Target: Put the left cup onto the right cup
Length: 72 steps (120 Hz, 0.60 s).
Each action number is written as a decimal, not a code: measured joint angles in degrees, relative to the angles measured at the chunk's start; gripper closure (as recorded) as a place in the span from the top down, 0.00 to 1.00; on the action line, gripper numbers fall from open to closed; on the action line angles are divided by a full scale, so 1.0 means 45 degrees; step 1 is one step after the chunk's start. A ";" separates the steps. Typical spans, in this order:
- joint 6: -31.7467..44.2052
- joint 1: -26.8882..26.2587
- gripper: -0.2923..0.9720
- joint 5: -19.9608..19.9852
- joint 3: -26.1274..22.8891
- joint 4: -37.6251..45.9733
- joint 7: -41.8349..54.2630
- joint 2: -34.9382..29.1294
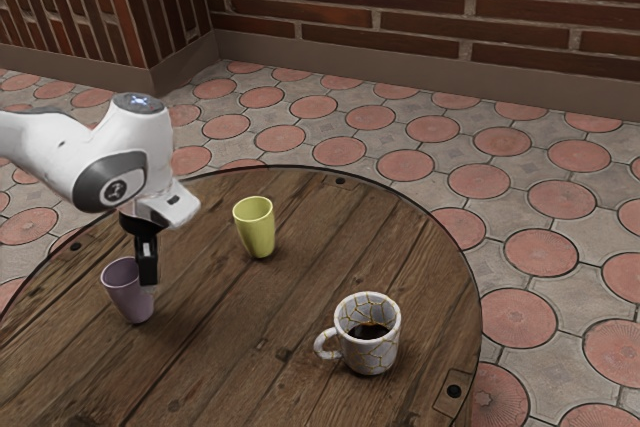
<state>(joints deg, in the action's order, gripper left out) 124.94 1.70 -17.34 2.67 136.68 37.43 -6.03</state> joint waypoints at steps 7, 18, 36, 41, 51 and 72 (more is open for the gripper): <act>0.0317 0.0534 0.77 -0.0178 0.0018 0.0526 -0.0126 -0.0240; 0.0886 0.1005 0.77 -0.0347 0.0039 0.1127 -0.0301 -0.0338; 0.1760 0.1080 0.60 -0.0420 0.0035 0.1179 -0.0506 0.0429; 0.1917 0.1082 0.51 -0.0416 0.0034 0.1148 -0.0551 0.0402; 0.2157 0.1081 0.37 -0.0432 0.0040 0.1066 -0.0627 0.0312; 0.2572 0.1088 0.23 -0.0448 0.0040 0.1055 -0.0778 0.0329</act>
<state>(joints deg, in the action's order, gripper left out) 136.51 6.60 -19.36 2.84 141.43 33.93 -4.55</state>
